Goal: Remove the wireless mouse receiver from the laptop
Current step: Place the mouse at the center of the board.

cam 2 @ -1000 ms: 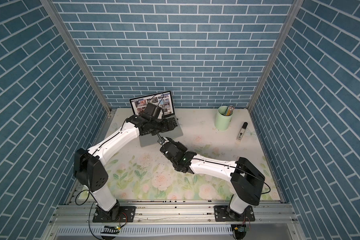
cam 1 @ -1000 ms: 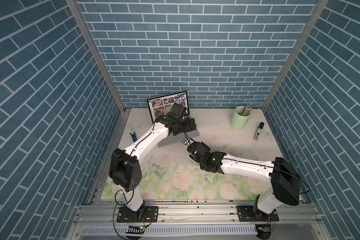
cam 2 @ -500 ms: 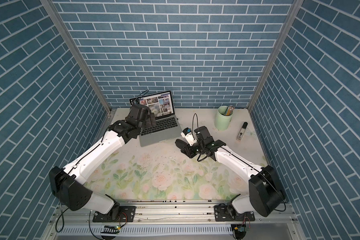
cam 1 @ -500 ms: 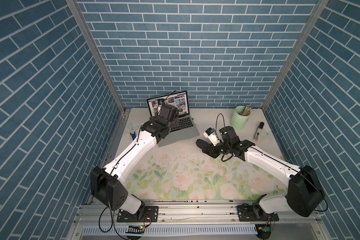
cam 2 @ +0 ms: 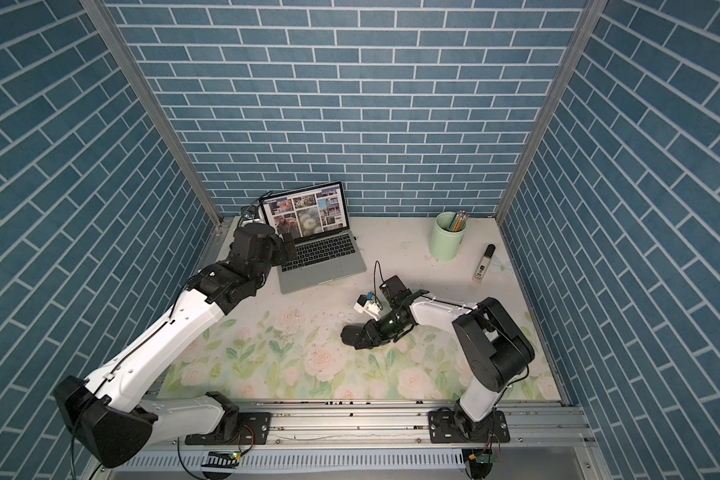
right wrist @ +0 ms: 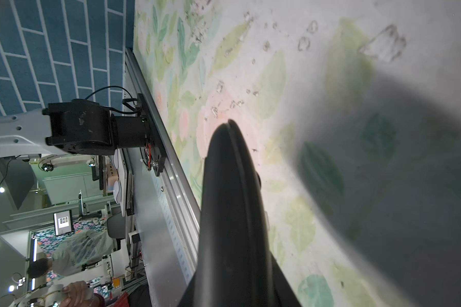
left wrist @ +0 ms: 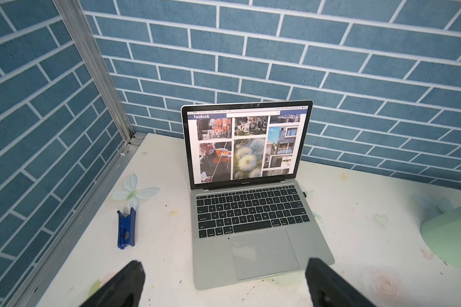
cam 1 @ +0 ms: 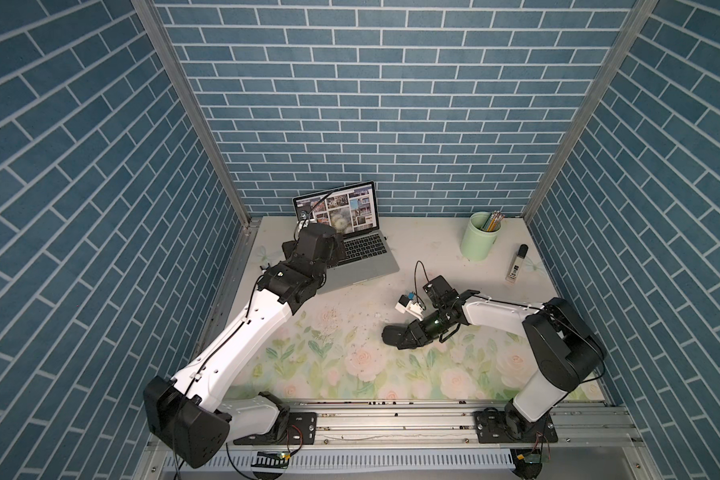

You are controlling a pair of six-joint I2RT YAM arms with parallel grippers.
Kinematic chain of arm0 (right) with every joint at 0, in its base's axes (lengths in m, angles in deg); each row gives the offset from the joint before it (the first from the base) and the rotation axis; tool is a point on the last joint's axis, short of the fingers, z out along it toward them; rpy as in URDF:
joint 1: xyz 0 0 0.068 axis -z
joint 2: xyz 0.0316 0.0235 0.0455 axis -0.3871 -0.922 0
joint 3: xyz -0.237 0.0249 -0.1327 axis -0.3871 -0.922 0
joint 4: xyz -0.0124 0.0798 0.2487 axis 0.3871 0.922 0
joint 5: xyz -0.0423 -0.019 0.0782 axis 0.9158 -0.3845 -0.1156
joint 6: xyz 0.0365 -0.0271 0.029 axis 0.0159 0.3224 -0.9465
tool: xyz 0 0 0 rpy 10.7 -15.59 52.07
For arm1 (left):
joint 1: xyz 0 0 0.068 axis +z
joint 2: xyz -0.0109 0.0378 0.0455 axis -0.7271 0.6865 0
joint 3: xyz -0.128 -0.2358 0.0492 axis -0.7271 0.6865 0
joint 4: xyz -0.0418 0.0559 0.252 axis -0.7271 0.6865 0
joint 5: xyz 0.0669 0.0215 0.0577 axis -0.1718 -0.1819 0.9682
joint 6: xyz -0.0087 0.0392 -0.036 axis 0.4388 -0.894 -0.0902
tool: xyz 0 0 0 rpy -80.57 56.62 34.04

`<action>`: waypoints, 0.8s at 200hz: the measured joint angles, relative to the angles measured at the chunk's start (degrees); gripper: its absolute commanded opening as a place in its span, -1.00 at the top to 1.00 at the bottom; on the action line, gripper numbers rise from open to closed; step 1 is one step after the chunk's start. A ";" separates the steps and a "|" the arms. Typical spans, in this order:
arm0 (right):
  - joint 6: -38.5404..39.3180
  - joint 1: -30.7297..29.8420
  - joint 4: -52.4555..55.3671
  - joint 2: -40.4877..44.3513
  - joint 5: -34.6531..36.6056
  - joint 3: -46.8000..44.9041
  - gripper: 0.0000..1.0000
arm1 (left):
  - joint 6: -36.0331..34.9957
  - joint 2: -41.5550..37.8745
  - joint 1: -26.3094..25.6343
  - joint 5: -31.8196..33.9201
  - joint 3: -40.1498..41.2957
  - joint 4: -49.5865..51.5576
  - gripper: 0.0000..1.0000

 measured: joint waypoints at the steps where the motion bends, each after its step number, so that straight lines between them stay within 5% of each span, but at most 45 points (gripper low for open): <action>1: 0.00 -0.02 0.02 -0.09 0.00 -0.04 1.00 | 0.02 0.07 0.00 -0.09 0.00 0.02 -0.99; 66: 0.02 -3.93 0.31 -5.62 -2.27 -0.76 1.00 | 0.96 2.36 0.00 -2.03 0.68 0.57 -0.99; 127: -1.25 -4.02 1.14 -7.15 -6.86 0.52 -0.78 | 1.75 4.20 0.00 -3.37 0.68 0.81 -0.99; 140: -1.38 -4.02 1.57 -6.91 -8.13 1.16 -0.98 | 1.88 4.37 0.00 -3.78 0.68 0.81 -0.99; 160: -1.64 -4.04 2.19 -6.82 -8.66 1.92 -0.99 | 1.99 4.55 -0.02 -4.17 0.70 0.83 -0.99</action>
